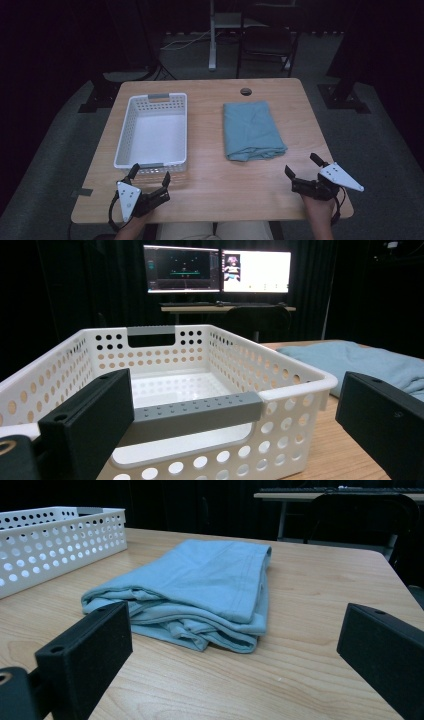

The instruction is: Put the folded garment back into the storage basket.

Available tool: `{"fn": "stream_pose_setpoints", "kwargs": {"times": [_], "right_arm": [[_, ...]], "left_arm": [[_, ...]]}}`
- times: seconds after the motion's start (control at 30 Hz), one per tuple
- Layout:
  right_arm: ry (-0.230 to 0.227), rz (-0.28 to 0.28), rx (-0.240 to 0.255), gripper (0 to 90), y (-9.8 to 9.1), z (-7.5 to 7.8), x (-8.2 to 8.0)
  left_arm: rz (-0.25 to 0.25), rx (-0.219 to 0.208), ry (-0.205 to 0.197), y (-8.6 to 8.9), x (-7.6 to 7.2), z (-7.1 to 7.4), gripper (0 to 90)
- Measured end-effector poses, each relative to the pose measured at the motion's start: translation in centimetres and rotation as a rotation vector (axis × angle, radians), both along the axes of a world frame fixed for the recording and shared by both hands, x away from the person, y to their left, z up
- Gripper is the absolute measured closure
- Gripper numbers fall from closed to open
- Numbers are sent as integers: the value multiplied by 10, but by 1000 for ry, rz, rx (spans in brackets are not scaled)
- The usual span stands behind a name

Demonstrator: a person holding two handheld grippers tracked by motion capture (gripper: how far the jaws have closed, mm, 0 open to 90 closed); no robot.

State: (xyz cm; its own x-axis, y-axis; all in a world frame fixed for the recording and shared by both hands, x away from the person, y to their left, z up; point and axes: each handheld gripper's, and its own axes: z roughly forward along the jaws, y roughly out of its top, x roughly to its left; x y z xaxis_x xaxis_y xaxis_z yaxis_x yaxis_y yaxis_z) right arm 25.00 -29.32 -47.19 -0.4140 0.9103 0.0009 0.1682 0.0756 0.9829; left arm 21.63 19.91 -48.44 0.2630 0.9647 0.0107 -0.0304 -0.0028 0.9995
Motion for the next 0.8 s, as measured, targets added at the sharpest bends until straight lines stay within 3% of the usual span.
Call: {"fn": "stream_pose_setpoints", "kwargs": {"times": [0.03,0.27,0.37,0.63,0.8], "right_arm": [[-7,-16,-28,14,2,0,-1],[-37,-18,-66,14,6,0,-4],[-15,-10,-61,15,6,0,-3],[-22,-37,-74,15,6,0,-4],[-1,-26,-35,15,5,4,-7]], "left_arm": [[3,1,3,0,0,0,34],[2,1,4,0,0,0,34],[3,2,-2,0,0,0,34],[-6,1,-4,0,0,0,34],[-5,-1,-5,0,0,0,34]]}}
